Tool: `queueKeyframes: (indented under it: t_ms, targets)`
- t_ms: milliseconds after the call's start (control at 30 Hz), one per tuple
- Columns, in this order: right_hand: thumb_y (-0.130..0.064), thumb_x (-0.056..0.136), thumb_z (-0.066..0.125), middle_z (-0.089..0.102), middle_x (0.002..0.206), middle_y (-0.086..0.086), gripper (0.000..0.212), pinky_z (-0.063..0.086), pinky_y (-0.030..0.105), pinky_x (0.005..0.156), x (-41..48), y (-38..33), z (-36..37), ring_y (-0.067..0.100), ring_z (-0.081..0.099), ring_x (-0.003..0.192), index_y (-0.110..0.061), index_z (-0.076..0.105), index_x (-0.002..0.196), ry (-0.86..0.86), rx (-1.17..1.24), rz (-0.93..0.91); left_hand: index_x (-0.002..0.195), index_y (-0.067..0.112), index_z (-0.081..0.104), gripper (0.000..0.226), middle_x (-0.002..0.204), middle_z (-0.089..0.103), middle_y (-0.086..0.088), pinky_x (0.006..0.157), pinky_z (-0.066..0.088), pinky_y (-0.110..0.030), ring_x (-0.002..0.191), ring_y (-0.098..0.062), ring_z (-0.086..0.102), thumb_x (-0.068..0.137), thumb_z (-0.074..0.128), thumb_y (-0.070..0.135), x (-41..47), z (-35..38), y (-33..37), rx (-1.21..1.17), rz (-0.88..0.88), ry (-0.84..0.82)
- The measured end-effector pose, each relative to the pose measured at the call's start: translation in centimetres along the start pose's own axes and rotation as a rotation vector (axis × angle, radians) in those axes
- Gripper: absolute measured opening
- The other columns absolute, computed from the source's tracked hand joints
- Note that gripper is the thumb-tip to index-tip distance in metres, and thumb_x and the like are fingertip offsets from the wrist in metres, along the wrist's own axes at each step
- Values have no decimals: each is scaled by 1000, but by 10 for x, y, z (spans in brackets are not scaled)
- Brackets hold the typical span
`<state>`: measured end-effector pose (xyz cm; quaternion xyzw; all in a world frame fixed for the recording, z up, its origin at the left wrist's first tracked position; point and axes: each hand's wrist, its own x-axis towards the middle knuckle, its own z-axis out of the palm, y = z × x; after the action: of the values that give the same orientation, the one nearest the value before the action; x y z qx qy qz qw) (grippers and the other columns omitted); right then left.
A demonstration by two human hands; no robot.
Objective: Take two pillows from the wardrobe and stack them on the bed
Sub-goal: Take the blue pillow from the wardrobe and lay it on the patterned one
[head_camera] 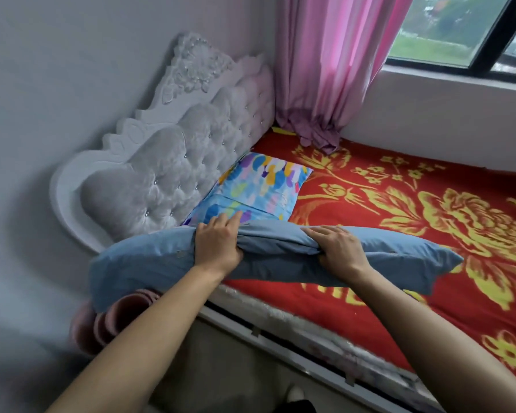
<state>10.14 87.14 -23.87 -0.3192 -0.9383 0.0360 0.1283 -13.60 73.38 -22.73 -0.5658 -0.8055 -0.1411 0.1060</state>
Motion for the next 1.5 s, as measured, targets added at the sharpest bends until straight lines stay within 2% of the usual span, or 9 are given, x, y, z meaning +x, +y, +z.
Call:
queueKeyframes:
  t_ms: [267,500,733,933,1033,1133,1267,1333,1500]
  targets:
    - [-8,63,71,72,113,-8,60,49,41,88,125,88,22,20,67,104,-27,68,119,-5,-79,-3,99,18,68,30,94,58,-9,72,49,-40,92,-34,58,73,60,28,138,60,1,-23,4,-208]
    - [-18,71,52,72,109,-12,48,46,37,89,227,155,16,20,66,98,-31,69,115,99,-92,4,111,12,59,43,119,61,-10,71,52,-43,94,-39,64,71,68,23,250,84,9,-25,79,-213]
    - [-20,84,57,69,117,-7,38,28,43,106,292,189,41,25,60,112,-30,66,120,302,-151,55,91,10,67,26,68,68,-17,53,34,-31,63,-42,61,66,62,12,310,118,11,-276,-12,-82]
    - [-11,91,46,26,156,22,59,16,49,119,344,182,75,37,23,145,-20,37,148,429,-85,433,66,5,58,9,51,53,-14,47,32,-32,53,-36,49,62,56,14,379,164,-10,-561,-165,-119]
    - [-33,96,52,3,160,27,72,12,46,120,372,173,108,38,7,148,-13,15,155,494,181,798,68,6,62,20,50,55,-4,47,39,-33,51,-25,54,67,69,25,408,192,-29,-774,-238,-220]
    - [-56,97,36,2,162,20,79,6,40,121,396,167,154,29,3,150,-14,4,156,387,500,998,56,10,59,32,43,42,9,51,33,-30,48,-10,35,66,76,36,437,219,-54,-1009,-373,-288]
    - [-52,98,28,13,162,18,70,9,39,121,422,152,225,28,9,150,-14,16,155,319,378,933,73,25,77,10,73,73,10,71,52,-33,70,-11,64,67,82,31,461,279,-103,-1273,-575,-381]
    - [-46,99,36,17,160,20,66,13,40,121,434,142,266,32,14,149,-12,23,153,241,364,895,85,22,77,20,86,76,0,79,56,-37,82,-17,69,69,81,33,461,318,-136,-1272,-665,-431]
    - [-43,101,40,22,161,11,60,20,41,119,432,128,364,25,21,147,-12,29,151,-393,463,721,140,13,45,58,141,51,-13,105,38,-36,129,-29,49,92,55,44,446,399,-211,-858,-760,-634]
